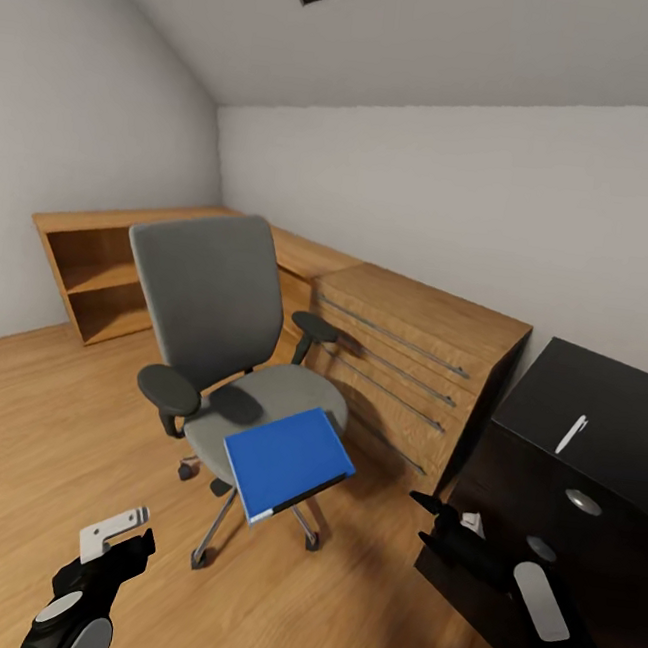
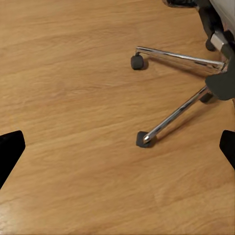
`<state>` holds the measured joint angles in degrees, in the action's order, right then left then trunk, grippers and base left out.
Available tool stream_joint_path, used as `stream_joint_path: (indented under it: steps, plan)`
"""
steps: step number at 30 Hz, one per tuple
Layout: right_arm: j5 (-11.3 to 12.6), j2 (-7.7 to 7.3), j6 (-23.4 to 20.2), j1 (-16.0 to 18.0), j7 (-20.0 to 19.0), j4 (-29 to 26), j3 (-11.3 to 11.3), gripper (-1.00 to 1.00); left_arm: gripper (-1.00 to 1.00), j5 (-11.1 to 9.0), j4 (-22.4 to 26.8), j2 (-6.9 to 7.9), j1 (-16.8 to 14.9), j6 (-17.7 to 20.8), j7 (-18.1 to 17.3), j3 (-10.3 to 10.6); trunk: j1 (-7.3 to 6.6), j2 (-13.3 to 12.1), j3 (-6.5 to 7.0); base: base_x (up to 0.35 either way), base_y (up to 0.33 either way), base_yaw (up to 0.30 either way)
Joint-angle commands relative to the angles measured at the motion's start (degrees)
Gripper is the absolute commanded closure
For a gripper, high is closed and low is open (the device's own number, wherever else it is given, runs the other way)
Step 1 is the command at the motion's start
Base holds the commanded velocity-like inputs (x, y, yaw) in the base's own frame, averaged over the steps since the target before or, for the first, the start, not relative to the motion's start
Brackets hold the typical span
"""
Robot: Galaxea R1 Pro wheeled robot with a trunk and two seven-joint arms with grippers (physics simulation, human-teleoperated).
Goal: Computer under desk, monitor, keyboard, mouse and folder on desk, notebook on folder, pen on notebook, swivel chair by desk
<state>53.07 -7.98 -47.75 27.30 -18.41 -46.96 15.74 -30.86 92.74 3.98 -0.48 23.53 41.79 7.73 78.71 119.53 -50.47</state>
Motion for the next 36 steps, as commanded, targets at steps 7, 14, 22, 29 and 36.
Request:
stream_joint_path:
  steps: [7, 14, 22, 29, 36]
  plan:
    - [-0.5, -0.08, 0.1, 0.5, -0.2, 2.6, 0.2, -1.0, -1.0, -0.3, 0.1, 0.06, 0.0, 0.2, 0.5, 0.2, 1.54, 2.8, -1.31, 0.0, 0.0, 0.0]
    - [-0.9, -0.16, 4.5, 3.9, -0.2, 9.1, 0.2, -1.0, -1.0, -0.3, 0.1, 0.05, 0.0, 0.2, 0.5, 0.2, 3.07, 5.7, -2.57, 0.0, 0.0, 0.0]
    - [-0.3, 0.37, 9.5, 5.5, -2.7, 12.4, 0.1, -1.0, -1.0, -0.3, 0.1, 0.03, 0.0, 0.2, 0.5, 0.2, 4.83, 8.9, -4.01, 0.0, 0.0, 0.0]
    - [-0.2, 2.84, 9.3, 5.6, -4.3, 12.6, 0.0, -1.0, -1.0, -0.3, 0.0, 0.03, 0.0, 0.2, 0.5, 0.2, 6.37, 11.7, -5.26, 0.0, 0.0, 0.0]
    - [0.2, 3.26, 4.7, 5.6, -4.3, 12.7, 0.1, -1.0, -1.0, -0.3, 0.0, 0.03, 0.0, 0.2, 0.5, 0.2, 7.9, 14.5, -6.52, 0.0, 0.0, 0.0]
